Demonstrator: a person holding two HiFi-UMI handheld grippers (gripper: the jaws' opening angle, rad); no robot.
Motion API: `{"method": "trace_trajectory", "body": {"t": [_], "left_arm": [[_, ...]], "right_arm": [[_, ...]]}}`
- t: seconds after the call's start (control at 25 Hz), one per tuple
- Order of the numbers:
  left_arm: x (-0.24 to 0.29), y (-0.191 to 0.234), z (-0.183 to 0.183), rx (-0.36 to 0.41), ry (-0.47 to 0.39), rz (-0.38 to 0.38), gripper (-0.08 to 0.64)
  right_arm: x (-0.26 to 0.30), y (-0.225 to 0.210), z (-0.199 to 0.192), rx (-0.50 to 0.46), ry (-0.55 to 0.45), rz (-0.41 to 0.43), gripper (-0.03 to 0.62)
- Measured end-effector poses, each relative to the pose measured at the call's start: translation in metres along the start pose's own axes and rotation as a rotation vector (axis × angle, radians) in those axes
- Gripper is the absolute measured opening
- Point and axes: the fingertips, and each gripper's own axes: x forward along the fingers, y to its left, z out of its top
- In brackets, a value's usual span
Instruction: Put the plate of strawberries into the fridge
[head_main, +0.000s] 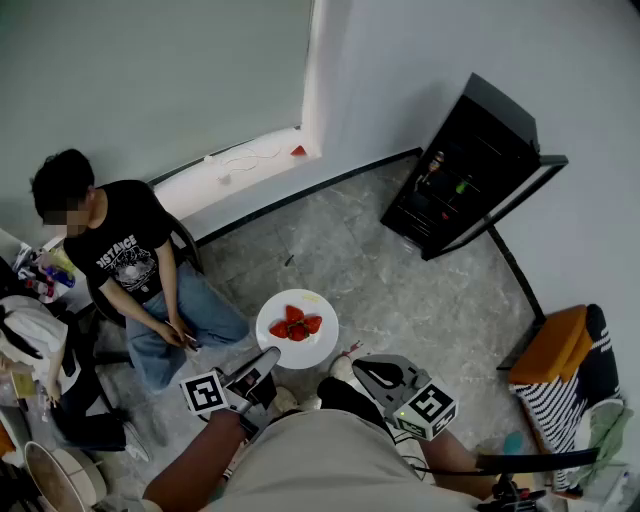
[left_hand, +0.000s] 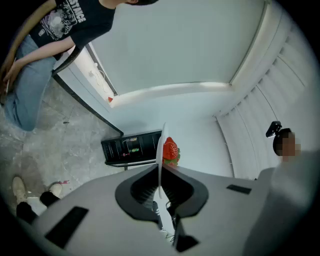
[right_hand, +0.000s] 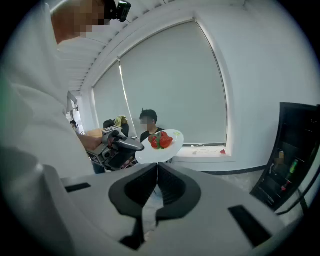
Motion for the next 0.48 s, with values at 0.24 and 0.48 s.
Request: {"method": "trace_trajectory", "body": {"t": [0.24, 0.48], "left_arm": [[0.047, -0.007, 0.004, 0.054, 0.005, 0.011, 0.023], [0.099, -0.014, 0.007, 0.065, 0.032, 0.029, 0.023]], "right_arm": [[-0.013, -0.040, -0.003, 0.010, -0.030, 0.003, 0.018], [-0.027, -0.093, 0.005, 0.024, -0.050, -0.025, 0.020]]}}
